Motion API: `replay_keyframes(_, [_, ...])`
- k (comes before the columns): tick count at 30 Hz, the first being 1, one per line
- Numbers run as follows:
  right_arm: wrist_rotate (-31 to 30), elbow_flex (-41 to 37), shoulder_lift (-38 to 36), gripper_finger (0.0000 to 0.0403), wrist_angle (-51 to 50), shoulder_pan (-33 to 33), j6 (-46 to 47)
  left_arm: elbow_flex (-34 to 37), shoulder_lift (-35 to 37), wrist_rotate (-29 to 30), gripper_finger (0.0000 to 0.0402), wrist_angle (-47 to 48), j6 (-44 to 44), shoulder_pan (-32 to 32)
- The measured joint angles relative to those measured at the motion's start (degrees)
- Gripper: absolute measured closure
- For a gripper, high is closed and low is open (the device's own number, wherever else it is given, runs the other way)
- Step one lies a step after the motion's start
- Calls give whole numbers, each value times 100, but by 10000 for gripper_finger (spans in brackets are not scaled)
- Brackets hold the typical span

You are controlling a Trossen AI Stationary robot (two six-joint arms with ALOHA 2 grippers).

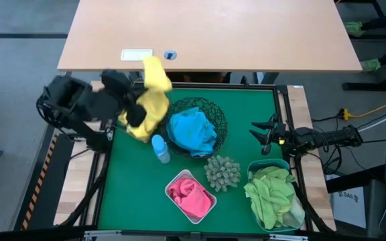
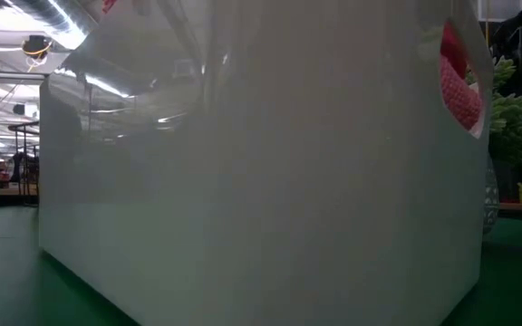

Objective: Sort microfiber towel by color & place in baskets
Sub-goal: Put the yellow microfiber cloth into the rectangular wire basket

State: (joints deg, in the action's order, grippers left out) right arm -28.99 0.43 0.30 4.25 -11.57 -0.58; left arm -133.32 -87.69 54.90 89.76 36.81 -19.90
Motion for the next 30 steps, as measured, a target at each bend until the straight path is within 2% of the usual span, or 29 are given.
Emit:
replay_keyframes(4, [-2, 0, 0, 235, -2, 0, 4, 4, 30, -69, 401, 28, -208, 702])
replay_keyframes(7, [-4, 0, 0, 235, -2, 0, 4, 54, 12, -332, 401, 17, -312, 1136])
replay_keyframes(13, [0, 0, 28, 235, -4, 0, 4, 746, 42, -835, 401, 22, -498, 1918])
replay_keyframes(16, [2, 0, 85, 235, -4, 0, 2, 1369, 160, -1054, 401, 21, -732, 2273])
replay_keyframes(22, [6, 0, 308, 235, -7, 0, 17, 2880, 649, -1532, 401, 24, -559, 3002])
replay_keyframes(30, [4, 0, 581, 235, -9, 0, 168, 5220, 1002, -1810, 401, -293, -288, 3455])
